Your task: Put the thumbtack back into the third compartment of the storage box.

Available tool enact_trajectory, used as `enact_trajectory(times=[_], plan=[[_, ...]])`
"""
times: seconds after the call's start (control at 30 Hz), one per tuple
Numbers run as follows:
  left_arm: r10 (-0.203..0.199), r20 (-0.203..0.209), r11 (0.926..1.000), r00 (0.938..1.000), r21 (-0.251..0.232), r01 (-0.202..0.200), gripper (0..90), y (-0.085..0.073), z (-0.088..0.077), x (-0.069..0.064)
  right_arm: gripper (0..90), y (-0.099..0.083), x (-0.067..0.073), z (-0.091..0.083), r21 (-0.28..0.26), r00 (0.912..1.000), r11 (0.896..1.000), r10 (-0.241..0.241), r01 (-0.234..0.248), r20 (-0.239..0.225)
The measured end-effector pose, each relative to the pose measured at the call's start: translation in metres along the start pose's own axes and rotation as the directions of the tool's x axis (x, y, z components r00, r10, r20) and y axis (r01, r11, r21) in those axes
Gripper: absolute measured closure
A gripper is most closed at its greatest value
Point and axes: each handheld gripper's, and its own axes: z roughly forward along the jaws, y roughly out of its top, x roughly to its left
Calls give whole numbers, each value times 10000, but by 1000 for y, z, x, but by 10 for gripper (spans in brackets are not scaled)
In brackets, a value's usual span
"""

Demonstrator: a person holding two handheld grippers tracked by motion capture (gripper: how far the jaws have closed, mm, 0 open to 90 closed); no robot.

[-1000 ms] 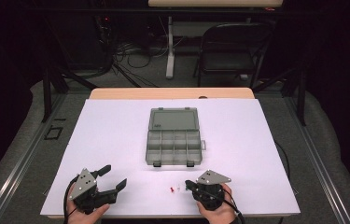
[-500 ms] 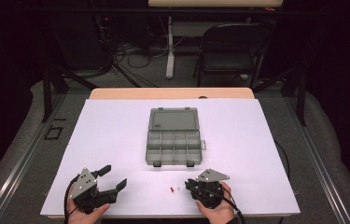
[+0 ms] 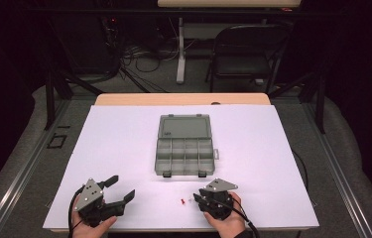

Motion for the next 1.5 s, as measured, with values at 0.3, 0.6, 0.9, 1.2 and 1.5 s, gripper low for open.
enact_trajectory(times=[0.3, 0.6, 0.9, 1.2, 1.5], plan=[[-21, -33, 10000, 10000, -14, 21, 229, 0, -1, 1, 782, 0, 1, -2, 92, 9999, 9999, -123, 123, -32], [-10, -21, 10000, 10000, -8, 10, 229, 0, -1, 0, 782, 1, 0, -5, -164, 9999, 9999, -12, 10, -132], [-4, 4, 10000, 10000, -14, 4, 229, 0, 0, 0, 783, 7, 1, -14, -427, 9992, 9991, 61, -78, -388], [13, -66, 10000, 10000, -31, -14, 229, 0, -1, -1, 783, 26, 1, -29, -1018, 9981, 9948, -9, -54, -620], [3, -13, 10000, 10000, -70, -3, 229, 1, -1, -1, 783, 65, -14, -27, -1151, 9980, 9933, 24, -97, -634]])
